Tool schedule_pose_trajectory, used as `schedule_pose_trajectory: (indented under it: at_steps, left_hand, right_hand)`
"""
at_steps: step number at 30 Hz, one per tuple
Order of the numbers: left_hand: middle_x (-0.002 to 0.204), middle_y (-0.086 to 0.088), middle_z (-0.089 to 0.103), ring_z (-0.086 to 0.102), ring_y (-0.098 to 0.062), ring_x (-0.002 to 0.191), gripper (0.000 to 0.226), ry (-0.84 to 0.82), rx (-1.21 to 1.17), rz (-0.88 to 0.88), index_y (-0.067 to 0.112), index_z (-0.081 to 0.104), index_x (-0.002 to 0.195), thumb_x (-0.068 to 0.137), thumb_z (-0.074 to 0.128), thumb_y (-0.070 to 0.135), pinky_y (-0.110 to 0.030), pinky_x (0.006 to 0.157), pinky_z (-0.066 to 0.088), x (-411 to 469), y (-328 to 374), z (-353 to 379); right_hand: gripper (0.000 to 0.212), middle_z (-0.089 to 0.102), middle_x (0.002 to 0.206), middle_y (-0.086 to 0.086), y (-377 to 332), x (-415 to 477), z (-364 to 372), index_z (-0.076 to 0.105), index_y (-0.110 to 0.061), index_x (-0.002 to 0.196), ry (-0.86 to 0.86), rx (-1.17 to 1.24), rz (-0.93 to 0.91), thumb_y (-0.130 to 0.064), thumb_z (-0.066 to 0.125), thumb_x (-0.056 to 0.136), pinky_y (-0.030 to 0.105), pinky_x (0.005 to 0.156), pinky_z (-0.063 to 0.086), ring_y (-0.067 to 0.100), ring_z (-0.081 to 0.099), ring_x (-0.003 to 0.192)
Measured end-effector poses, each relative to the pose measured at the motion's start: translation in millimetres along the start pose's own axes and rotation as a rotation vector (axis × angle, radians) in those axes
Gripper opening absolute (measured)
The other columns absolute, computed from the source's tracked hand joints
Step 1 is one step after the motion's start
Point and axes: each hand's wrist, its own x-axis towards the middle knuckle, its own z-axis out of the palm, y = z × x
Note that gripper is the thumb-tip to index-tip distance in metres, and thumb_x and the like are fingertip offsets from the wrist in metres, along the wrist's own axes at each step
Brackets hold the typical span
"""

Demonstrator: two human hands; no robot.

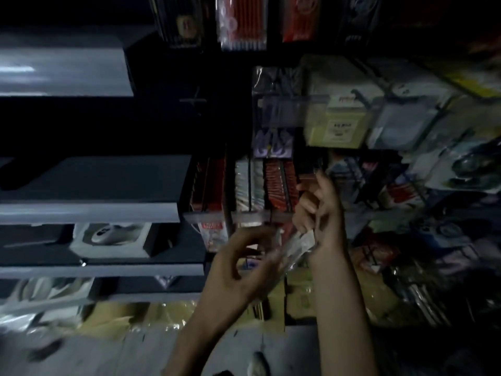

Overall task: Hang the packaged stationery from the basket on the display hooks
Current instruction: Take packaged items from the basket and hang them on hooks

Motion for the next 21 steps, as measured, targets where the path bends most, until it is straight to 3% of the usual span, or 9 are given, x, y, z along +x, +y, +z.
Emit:
schedule_pose_trajectory:
  at_steps: [2, 4, 7, 8, 11, 14, 16, 18, 21]
  left_hand:
    - [0.127, 0.021, 0.064, 0.063, -0.002, 0.120, 0.039, 0.000, 0.143, 0.042, 0.043, 0.067, 0.124, 0.088, 0.079, 0.051, -0.012, 0.089, 0.050, -32, -6, -5]
    - [0.127, 0.022, 0.062, 0.062, 0.000, 0.120, 0.039, 0.032, 0.254, 0.099, 0.045, 0.066, 0.123, 0.088, 0.083, 0.042, -0.014, 0.089, 0.049, -57, -15, -10]
    - [0.117, 0.018, 0.063, 0.067, -0.007, 0.104, 0.025, 0.109, 0.344, 0.114, 0.037, 0.069, 0.121, 0.098, 0.075, 0.031, -0.032, 0.081, 0.056, -86, -27, -20]
    - [0.113, 0.018, 0.063, 0.068, -0.009, 0.098, 0.021, 0.130, 0.352, 0.105, 0.034, 0.069, 0.120, 0.100, 0.072, 0.027, -0.031, 0.077, 0.056, -94, -30, -23]
    - [0.103, 0.018, 0.067, 0.069, -0.002, 0.092, 0.015, 0.215, 0.304, 0.062, 0.032, 0.070, 0.110, 0.101, 0.067, 0.020, -0.011, 0.075, 0.048, -118, -39, -33]
    - [0.093, 0.014, 0.075, 0.073, -0.003, 0.089, 0.012, 0.291, 0.094, -0.078, 0.028, 0.071, 0.102, 0.102, 0.068, 0.017, -0.015, 0.072, 0.052, -138, -47, -37]
    - [0.095, -0.001, 0.079, 0.077, -0.020, 0.091, 0.009, 0.323, -0.145, -0.177, 0.016, 0.076, 0.105, 0.102, 0.067, 0.015, -0.028, 0.077, 0.060, -150, -51, -37]
    - [0.100, -0.018, 0.076, 0.074, -0.034, 0.093, 0.015, 0.319, -0.368, -0.222, 0.007, 0.075, 0.108, 0.103, 0.065, 0.017, -0.040, 0.081, 0.061, -162, -54, -37]
    - [0.105, -0.025, 0.069, 0.068, -0.034, 0.092, 0.023, 0.294, -0.619, -0.281, 0.002, 0.071, 0.109, 0.098, 0.067, 0.022, -0.047, 0.082, 0.060, -177, -53, -33]
  right_hand:
    - [0.059, 0.035, 0.043, -0.007, 1, -8, 1, 0.062, -0.007, 0.072, -0.101, 0.145, 0.106, -0.044, 0.035, 0.108, 0.014, 0.037, 0.023, 0.010, 0.029, 0.027]
    - [0.069, 0.034, 0.041, -0.006, 8, -23, 6, 0.064, -0.011, 0.059, -0.137, 0.230, 0.166, -0.043, 0.028, 0.109, 0.012, 0.037, 0.026, 0.010, 0.028, 0.026]
    - [0.056, 0.038, 0.048, -0.004, 27, -57, 16, 0.059, -0.010, 0.069, -0.033, 0.225, 0.184, -0.045, 0.036, 0.106, 0.017, 0.040, 0.024, 0.011, 0.029, 0.031]
    - [0.051, 0.040, 0.052, -0.003, 33, -69, 19, 0.059, -0.010, 0.073, -0.006, 0.216, 0.173, -0.046, 0.040, 0.105, 0.020, 0.041, 0.024, 0.012, 0.031, 0.035]
    - [0.048, 0.053, 0.062, 0.002, 46, -105, 22, 0.065, -0.010, 0.082, 0.026, 0.223, 0.168, -0.046, 0.043, 0.105, 0.024, 0.050, 0.035, 0.015, 0.044, 0.053]
    - [0.041, 0.072, 0.092, 0.002, 58, -138, 17, 0.077, -0.018, 0.097, -0.005, 0.033, 0.172, -0.047, 0.048, 0.103, 0.031, 0.075, 0.049, 0.019, 0.065, 0.087]
    - [0.034, 0.076, 0.110, -0.001, 66, -156, 10, 0.075, -0.022, 0.110, -0.073, -0.137, 0.171, -0.047, 0.054, 0.098, 0.034, 0.090, 0.049, 0.018, 0.069, 0.105]
    - [0.032, 0.076, 0.117, -0.005, 71, -170, 5, 0.075, -0.028, 0.112, -0.127, -0.313, 0.143, -0.048, 0.059, 0.094, 0.036, 0.097, 0.048, 0.014, 0.070, 0.111]
    - [0.036, 0.075, 0.122, -0.008, 73, -187, 2, 0.075, -0.032, 0.120, -0.182, -0.461, 0.041, -0.054, 0.061, 0.095, 0.044, 0.106, 0.047, 0.014, 0.068, 0.118]
